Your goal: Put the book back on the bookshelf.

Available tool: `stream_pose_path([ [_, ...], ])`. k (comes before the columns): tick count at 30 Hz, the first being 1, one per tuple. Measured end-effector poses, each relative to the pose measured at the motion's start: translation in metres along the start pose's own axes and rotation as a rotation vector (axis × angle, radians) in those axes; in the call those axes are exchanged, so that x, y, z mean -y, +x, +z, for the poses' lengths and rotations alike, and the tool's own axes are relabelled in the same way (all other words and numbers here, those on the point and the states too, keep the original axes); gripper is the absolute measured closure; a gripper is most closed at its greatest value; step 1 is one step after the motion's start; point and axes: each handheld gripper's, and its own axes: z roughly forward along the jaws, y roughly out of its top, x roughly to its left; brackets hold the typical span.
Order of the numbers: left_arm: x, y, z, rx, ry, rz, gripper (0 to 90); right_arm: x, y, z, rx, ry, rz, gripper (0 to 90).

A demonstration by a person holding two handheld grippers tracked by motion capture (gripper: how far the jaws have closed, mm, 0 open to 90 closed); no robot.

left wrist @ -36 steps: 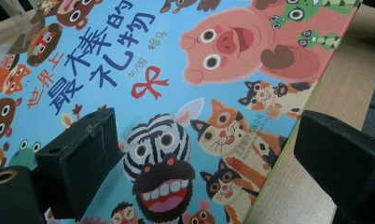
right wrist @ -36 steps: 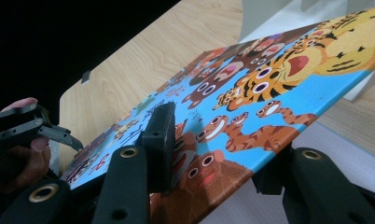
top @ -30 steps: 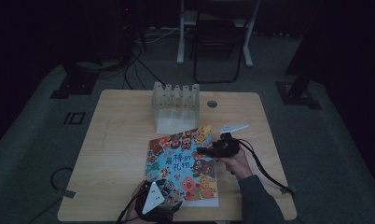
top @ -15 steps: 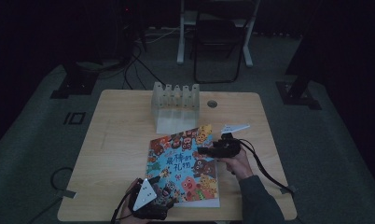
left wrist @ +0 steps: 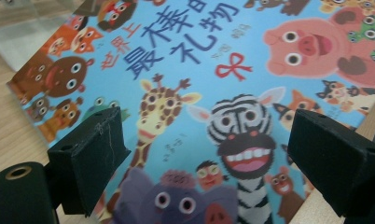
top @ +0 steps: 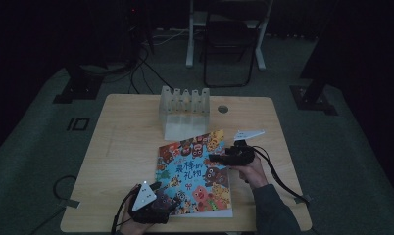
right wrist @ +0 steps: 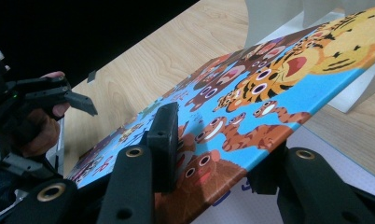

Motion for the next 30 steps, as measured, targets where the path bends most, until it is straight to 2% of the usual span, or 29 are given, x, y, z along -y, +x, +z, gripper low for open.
stream_pose_path([
  [5,-0.001,0.009,-0.001,-0.012,0.011,-0.021,10.9,-0.001,0.002,-0.003,0.006,-0.003,-0.01,60.5],
  [8,-0.001,0.013,-0.002,-0.006,0.0,-0.043,11.0,-0.001,0.003,-0.005,0.008,-0.006,-0.017,60.6],
  [20,-0.004,0.026,0.0,0.005,-0.005,-0.075,12.3,-0.004,0.008,-0.013,0.019,-0.029,-0.053,61.8],
  [30,-0.008,0.035,0.002,0.0,-0.01,-0.097,13.2,-0.012,0.019,-0.018,0.034,-0.043,-0.098,63.1],
])
